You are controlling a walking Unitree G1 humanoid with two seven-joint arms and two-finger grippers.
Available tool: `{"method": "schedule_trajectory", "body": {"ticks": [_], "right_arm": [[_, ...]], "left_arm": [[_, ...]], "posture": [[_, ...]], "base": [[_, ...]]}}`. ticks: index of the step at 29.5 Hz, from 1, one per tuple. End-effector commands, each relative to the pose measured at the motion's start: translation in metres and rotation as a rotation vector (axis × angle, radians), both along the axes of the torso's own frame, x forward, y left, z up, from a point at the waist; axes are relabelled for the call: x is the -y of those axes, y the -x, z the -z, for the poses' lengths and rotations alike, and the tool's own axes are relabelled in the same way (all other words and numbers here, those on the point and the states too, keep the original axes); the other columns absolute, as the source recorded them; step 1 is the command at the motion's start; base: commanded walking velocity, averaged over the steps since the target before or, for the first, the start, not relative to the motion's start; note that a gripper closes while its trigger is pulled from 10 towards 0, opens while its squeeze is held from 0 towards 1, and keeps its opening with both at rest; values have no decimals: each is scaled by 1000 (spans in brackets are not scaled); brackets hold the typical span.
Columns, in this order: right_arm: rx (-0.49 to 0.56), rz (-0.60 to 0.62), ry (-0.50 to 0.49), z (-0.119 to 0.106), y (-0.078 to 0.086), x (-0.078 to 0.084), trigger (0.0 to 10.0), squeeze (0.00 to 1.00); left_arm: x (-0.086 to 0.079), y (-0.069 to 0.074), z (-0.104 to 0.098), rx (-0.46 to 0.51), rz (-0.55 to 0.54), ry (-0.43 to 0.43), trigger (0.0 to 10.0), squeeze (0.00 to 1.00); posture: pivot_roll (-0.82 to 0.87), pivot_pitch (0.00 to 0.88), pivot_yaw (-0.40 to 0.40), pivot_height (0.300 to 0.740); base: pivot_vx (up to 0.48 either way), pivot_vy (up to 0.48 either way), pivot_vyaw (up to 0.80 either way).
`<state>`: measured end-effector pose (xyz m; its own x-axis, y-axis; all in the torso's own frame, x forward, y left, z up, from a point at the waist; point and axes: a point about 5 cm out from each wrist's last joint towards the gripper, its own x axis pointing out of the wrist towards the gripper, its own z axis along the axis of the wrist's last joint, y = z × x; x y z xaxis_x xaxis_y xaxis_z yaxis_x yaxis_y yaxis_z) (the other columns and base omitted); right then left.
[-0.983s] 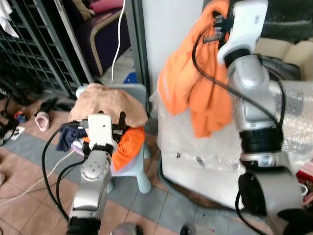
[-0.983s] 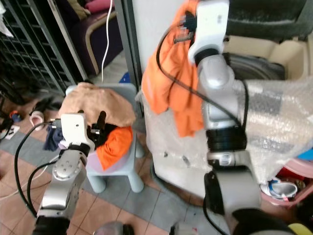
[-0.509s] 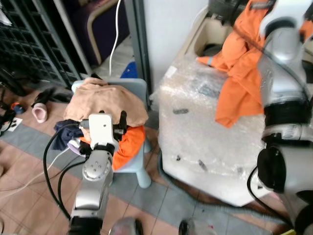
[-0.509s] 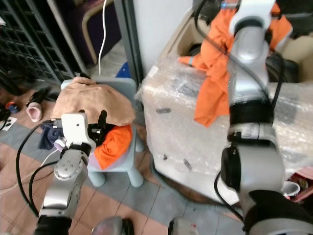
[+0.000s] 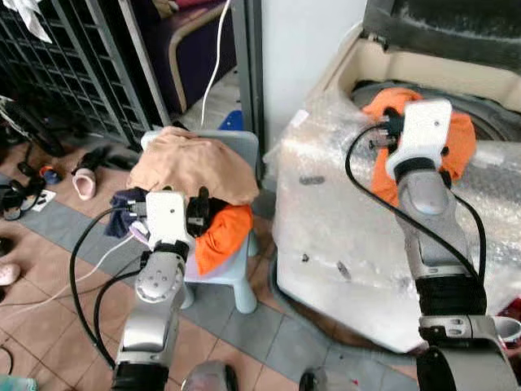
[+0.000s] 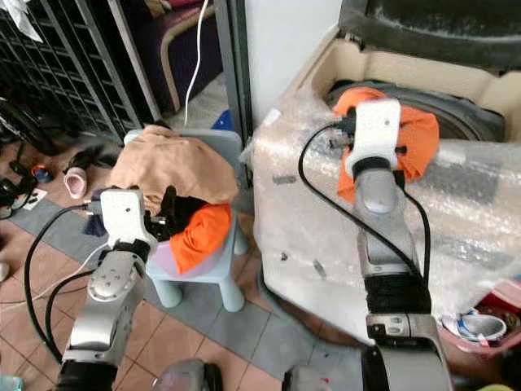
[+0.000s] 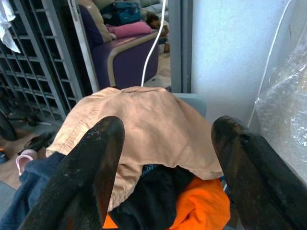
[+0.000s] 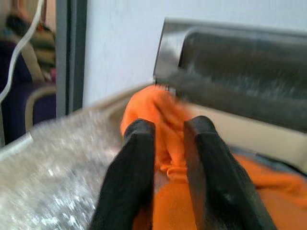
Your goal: Clothes washing
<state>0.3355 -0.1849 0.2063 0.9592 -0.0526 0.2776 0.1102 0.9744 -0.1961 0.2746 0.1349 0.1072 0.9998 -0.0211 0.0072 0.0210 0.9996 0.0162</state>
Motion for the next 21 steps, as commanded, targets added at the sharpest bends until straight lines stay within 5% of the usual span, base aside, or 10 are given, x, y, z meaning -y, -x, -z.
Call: {"method": "schedule_trajectory", "body": {"ticks": [1,8,11,21], "right_arm": [[72,-44,33,-13,9,-13,10000,1000],[1,-67,42,2,25,-18,10000,1000],[-145,-51,47,28,33,-14,10000,1000],[-100,-86,3,22,32,-19,10000,1000]], "left_arm": [[-4,1,-1,-1,-20,-14,10000,0],[-5,2,-1,-4,-20,-15,10000,0],[-5,2,-1,-6,-18,-14,10000,0],[-5,2,-1,-16,-50,4,10000,0]], "posture": [[-43,32,70,740],[-44,37,69,740],[-44,46,66,740],[-39,52,64,740]], "base": [[0,0,0],[0,0,0],[0,0,0],[0,0,0]]}}
